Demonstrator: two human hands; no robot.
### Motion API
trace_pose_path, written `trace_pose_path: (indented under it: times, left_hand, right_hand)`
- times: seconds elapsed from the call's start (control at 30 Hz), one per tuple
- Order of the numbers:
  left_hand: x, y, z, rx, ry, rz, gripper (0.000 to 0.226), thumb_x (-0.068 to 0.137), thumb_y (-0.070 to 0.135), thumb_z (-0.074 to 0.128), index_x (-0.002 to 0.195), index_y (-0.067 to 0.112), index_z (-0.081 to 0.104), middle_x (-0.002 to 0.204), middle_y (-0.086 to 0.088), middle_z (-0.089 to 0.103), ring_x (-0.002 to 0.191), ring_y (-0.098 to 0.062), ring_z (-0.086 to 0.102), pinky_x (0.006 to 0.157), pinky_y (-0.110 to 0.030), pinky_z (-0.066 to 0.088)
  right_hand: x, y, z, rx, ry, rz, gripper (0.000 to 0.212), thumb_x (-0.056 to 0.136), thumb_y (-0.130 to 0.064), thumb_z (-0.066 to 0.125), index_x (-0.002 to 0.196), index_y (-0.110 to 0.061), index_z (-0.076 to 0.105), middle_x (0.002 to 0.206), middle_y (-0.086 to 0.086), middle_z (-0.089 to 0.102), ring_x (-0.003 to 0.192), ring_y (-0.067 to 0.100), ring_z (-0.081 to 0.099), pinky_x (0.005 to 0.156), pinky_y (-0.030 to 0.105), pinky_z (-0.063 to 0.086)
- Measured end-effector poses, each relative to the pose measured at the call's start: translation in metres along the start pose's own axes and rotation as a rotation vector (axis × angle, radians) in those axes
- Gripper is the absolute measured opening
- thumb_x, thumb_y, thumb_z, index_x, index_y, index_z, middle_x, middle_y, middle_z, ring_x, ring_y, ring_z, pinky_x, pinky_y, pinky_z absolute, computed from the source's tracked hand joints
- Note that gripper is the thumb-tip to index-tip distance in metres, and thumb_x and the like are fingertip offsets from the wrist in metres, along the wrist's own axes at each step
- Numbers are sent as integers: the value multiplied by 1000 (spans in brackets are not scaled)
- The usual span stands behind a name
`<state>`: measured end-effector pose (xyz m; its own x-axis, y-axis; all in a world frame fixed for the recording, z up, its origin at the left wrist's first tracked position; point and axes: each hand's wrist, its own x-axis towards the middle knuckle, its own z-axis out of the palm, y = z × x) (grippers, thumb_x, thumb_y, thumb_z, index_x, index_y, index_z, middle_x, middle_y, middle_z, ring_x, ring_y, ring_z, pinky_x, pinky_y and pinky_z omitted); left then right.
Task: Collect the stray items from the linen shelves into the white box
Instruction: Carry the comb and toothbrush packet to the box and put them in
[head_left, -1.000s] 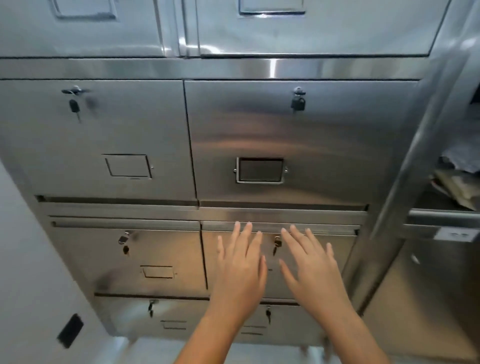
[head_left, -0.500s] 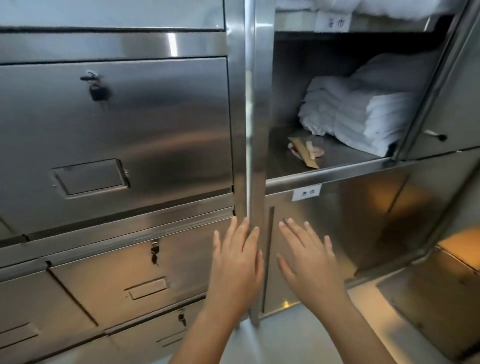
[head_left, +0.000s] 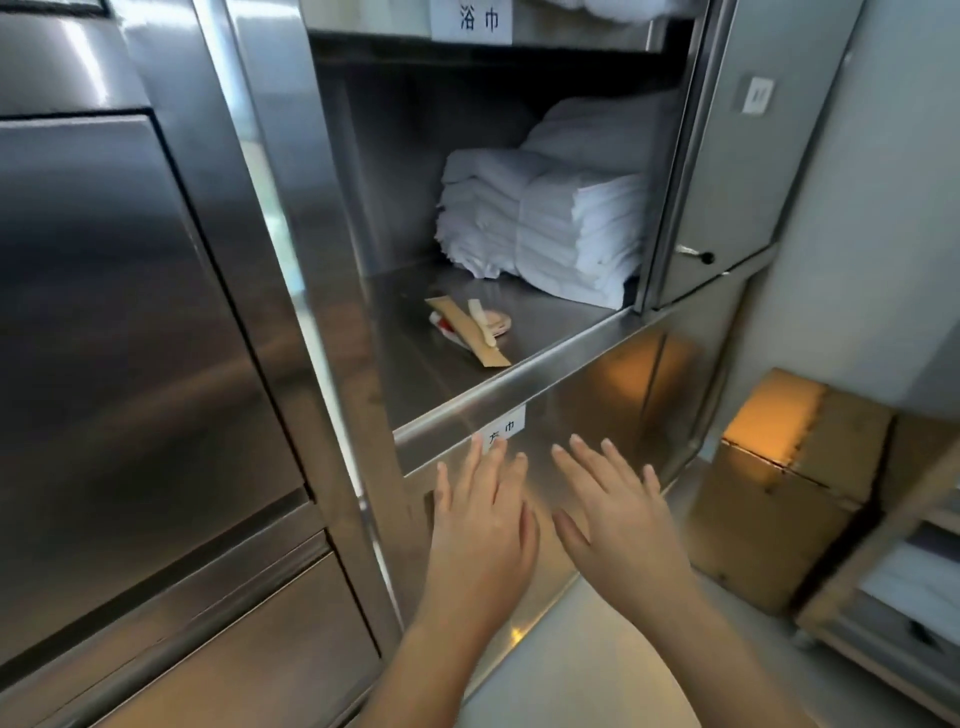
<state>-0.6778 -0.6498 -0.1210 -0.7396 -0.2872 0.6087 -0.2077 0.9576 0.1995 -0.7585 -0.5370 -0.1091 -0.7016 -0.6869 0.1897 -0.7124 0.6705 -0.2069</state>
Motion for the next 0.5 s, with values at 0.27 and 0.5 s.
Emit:
trace_pose_path:
  times: [0.27,0.5]
  left_hand:
    - [56,-37,38,-62,-92,86,37,80,18,55,115,8,63,126,-12,60,123,-33,49,96,-55,25]
    - [89,-58,74,-93,-236,8,43,96,21,40,139,15,39,151,-5,28,143,-23,8,108,-40,-7]
  right_hand:
    - [63,3,10,19,21,101,57,97,-41,35,147,-35,9,156,-13,3,143,12,-2,115,40,6]
    - [108,21,26,34,-1,112,57,97,-40,34,147,-34,8,156,-13,3,143,13,-2,115,41,5]
